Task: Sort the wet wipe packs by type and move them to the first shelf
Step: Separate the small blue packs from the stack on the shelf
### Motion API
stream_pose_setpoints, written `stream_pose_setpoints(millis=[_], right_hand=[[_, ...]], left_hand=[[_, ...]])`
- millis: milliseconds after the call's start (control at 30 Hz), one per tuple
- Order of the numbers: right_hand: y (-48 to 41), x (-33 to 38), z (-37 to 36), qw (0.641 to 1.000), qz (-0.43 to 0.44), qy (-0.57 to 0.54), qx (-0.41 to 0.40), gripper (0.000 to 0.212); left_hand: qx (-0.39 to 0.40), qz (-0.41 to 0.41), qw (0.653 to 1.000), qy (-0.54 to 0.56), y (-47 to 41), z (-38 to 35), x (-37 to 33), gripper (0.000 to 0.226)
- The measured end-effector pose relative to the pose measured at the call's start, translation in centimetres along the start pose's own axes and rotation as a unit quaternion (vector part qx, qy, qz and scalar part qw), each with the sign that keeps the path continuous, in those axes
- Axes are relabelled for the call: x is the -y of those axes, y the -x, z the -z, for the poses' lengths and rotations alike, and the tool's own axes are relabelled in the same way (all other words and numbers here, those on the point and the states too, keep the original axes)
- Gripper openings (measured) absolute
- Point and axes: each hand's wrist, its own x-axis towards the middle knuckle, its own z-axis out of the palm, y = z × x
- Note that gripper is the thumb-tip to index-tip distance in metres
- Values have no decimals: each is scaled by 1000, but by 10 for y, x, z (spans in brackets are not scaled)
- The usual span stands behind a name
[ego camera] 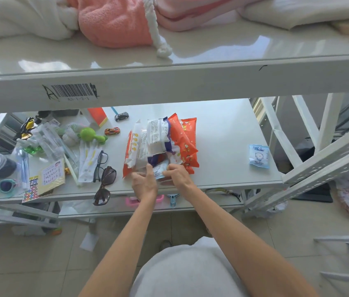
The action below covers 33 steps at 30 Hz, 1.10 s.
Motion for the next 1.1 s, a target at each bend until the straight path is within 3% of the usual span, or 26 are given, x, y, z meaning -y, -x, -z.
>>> stream_pose_setpoints(millis=[67,133,233,333,467,567,700,800,900,1000,1100], right_hand=[[1,-10,10,997,-10,-44,60,8],[4,-19,22,992,-37,-75,90,3],[12,-31,40,984,-93,-98,116,10],[16,-45,55,979,-157,-29,125,24],[15,-67,87,983,-166,72,40,38],[17,-77,125,982,-136,111,-72,31],[21,-69,177,945,-56,190,-260,18],[15,-64,215,888,20,269,-372,18],[1,-67,247,856,9,393,-336,49],[-11,-84,269,858,-47,442,-258,58],[-16,-102,277,860,-30,449,-243,58]], left_hand=[[138,118,978,100,-11,-3,11,58],[244,149,947,144,-26,-4,28,59],[286,120,946,93,-27,0,48,47],[316,84,945,3,-18,0,61,41],[394,32,914,-95,13,-27,53,40],[441,-17,890,-116,44,-63,38,33],[418,-94,897,-111,76,-123,8,29],[325,-187,911,-173,78,-171,-15,27],[252,-253,902,-244,77,-201,-22,30],[232,-307,877,-287,85,-213,-15,51],[192,-411,809,-375,82,-218,2,55]])
